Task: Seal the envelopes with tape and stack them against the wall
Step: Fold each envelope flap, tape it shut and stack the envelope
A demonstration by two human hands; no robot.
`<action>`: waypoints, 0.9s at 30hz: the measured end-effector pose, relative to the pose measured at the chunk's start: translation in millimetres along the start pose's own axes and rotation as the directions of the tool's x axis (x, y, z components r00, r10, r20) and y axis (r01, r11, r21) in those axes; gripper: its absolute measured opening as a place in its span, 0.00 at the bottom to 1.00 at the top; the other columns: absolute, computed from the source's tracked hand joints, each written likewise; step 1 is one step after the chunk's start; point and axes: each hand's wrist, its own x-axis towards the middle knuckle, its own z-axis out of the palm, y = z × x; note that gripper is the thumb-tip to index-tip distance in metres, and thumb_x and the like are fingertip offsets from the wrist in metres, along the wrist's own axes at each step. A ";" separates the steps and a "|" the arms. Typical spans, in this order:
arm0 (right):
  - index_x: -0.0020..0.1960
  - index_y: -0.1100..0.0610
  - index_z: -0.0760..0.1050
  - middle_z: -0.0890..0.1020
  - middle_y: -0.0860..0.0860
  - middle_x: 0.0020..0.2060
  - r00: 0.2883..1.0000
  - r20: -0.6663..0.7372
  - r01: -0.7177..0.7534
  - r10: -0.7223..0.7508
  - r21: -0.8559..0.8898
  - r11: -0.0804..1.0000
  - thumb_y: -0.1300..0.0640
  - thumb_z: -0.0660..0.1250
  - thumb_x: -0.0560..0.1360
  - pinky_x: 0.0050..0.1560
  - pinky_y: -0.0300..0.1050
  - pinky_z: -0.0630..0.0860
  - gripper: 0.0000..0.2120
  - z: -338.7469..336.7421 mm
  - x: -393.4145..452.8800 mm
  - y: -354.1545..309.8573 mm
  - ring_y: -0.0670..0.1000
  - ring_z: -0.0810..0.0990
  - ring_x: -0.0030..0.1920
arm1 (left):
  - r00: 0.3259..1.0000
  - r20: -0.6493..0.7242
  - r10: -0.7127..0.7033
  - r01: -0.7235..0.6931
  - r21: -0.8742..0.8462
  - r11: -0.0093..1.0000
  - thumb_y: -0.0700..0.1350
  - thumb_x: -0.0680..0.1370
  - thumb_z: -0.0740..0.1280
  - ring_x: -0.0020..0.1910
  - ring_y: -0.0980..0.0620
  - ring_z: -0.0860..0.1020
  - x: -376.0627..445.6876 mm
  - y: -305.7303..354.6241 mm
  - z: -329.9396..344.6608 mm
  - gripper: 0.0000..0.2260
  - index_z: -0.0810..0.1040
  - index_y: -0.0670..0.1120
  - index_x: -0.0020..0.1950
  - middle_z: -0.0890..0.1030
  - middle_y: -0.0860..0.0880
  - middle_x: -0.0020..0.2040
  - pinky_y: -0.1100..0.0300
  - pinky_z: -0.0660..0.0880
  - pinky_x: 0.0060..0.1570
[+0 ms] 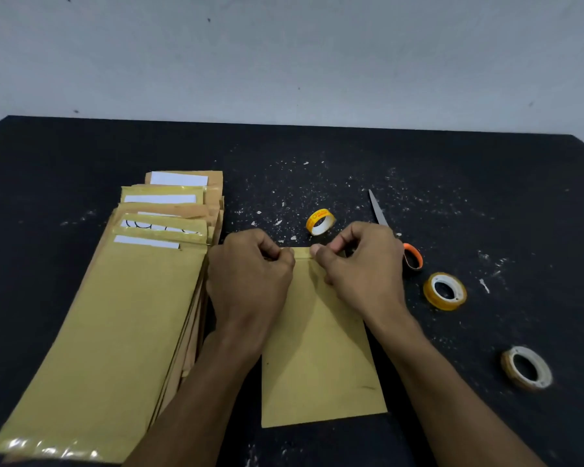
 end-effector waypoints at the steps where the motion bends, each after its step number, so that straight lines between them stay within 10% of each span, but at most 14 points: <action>1: 0.35 0.55 0.77 0.82 0.50 0.28 1.000 -0.001 0.005 -0.005 -0.005 1.000 0.53 0.78 0.70 0.41 0.50 0.82 0.12 0.1 -0.1 0.0 0.51 0.83 0.33 | 1.000 -0.001 0.002 -0.002 0.005 1.000 0.47 0.70 0.77 0.27 0.61 0.71 0.1 -0.2 0.3 0.09 0.80 0.48 0.32 0.73 0.58 0.25 0.64 0.63 0.30; 10: 0.36 0.55 0.78 0.77 0.44 0.30 0.998 -0.028 0.047 -0.049 -0.075 0.996 0.54 0.78 0.71 0.33 0.27 0.69 0.11 2.6 -3.4 -1.7 0.41 0.73 0.30 | 1.000 -0.006 -0.001 0.002 0.092 0.996 0.48 0.71 0.75 0.31 0.51 0.75 -0.4 0.0 2.7 0.08 0.80 0.48 0.34 0.74 0.56 0.27 0.60 0.66 0.33; 18: 0.36 0.54 0.76 0.76 0.43 0.30 0.998 -0.041 0.048 -0.053 -0.111 0.993 0.54 0.78 0.71 0.29 0.29 0.62 0.12 4.2 -6.6 -2.3 0.41 0.73 0.31 | 1.000 -0.020 -0.018 0.021 0.126 0.992 0.51 0.66 0.81 0.43 0.48 0.77 6.1 -5.6 -0.6 0.17 0.75 0.48 0.44 0.80 0.48 0.44 0.59 0.67 0.41; 27: 0.34 0.58 0.78 0.82 0.53 0.25 0.997 0.049 -0.057 0.056 0.013 0.998 0.59 0.77 0.70 0.34 0.43 0.80 0.10 -6.4 -0.1 -2.1 0.52 0.81 0.25 | 0.998 0.057 0.021 -0.028 0.121 0.992 0.43 0.72 0.76 0.48 0.50 0.77 8.8 -11.0 -3.8 0.10 0.84 0.47 0.52 0.79 0.47 0.50 0.60 0.68 0.48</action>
